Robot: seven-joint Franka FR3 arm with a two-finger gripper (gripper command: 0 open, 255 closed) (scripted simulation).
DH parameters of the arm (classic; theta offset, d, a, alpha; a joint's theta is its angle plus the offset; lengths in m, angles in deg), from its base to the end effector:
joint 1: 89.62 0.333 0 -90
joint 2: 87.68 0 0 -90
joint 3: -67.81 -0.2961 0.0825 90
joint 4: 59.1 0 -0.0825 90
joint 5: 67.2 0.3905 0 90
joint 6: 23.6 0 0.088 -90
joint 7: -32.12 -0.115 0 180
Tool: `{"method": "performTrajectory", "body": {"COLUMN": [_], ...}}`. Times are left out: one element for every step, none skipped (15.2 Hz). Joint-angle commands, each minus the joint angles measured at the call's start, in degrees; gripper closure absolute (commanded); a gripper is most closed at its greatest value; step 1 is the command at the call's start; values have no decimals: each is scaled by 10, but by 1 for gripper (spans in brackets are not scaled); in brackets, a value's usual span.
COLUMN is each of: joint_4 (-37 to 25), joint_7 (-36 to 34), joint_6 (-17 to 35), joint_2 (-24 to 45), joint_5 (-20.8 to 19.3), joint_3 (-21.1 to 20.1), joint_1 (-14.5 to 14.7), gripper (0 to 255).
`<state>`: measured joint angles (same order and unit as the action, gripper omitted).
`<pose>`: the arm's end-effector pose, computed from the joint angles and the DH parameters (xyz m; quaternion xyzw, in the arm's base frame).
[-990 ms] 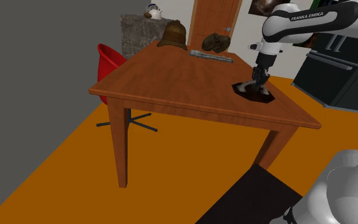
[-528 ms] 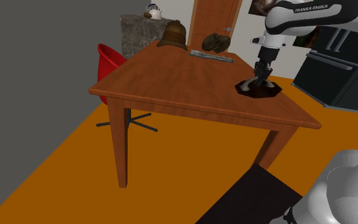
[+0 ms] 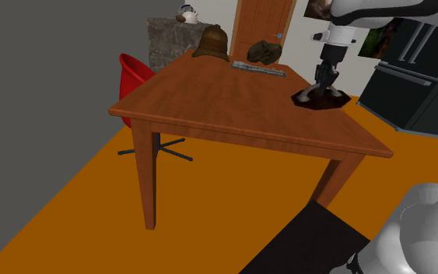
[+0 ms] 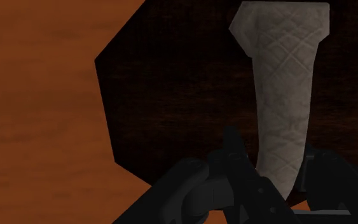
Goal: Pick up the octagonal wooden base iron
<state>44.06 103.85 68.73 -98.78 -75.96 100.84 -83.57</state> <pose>0.4406 -0.2672 0.5758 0.9209 0.3889 -0.0263 0.0059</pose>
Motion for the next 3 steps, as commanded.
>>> {"method": "performTrajectory", "body": {"joint_4": [-19,-20,-20], "joint_7": [2,2,3], "joint_6": [-16,-17,-17], "joint_2": [2,3,3], "joint_5": [1,2,2], "joint_3": [0,0,0], "joint_1": [0,0,0], "gripper": [255,255,255]}}
